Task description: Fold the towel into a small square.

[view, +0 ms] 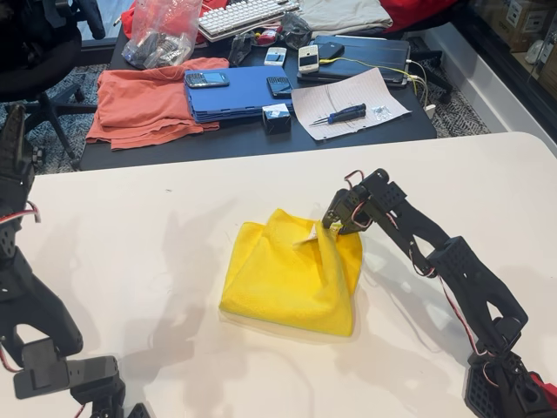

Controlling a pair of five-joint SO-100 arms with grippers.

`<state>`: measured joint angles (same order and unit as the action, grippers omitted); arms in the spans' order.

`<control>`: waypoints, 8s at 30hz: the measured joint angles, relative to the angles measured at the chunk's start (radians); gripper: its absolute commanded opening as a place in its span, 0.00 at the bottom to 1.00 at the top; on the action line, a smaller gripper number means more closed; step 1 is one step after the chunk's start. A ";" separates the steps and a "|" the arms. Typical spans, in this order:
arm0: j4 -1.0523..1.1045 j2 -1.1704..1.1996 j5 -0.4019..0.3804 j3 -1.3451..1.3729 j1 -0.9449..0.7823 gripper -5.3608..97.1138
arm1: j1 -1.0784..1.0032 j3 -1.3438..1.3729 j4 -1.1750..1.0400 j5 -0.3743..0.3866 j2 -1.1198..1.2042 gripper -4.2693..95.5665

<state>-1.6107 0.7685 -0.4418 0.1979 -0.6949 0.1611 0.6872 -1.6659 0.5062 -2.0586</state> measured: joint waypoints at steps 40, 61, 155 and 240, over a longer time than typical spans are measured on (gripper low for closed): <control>-0.216 0.164 0.038 -0.089 0.538 0.16 | -0.623 0.002 0.031 -0.161 0.710 1.00; -0.218 0.230 0.038 -0.106 0.511 0.16 | -0.643 -0.175 0.087 -0.169 0.847 1.00; -0.221 0.632 0.040 0.336 0.417 0.08 | -0.847 -0.310 0.833 0.202 1.592 0.05; -0.221 0.690 0.040 0.360 0.411 0.08 | -0.828 -0.514 0.403 0.170 1.635 0.02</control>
<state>-1.8316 1.4588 -0.4019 0.5584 -0.2838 -0.6673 0.1733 -1.2625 0.6765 -0.4234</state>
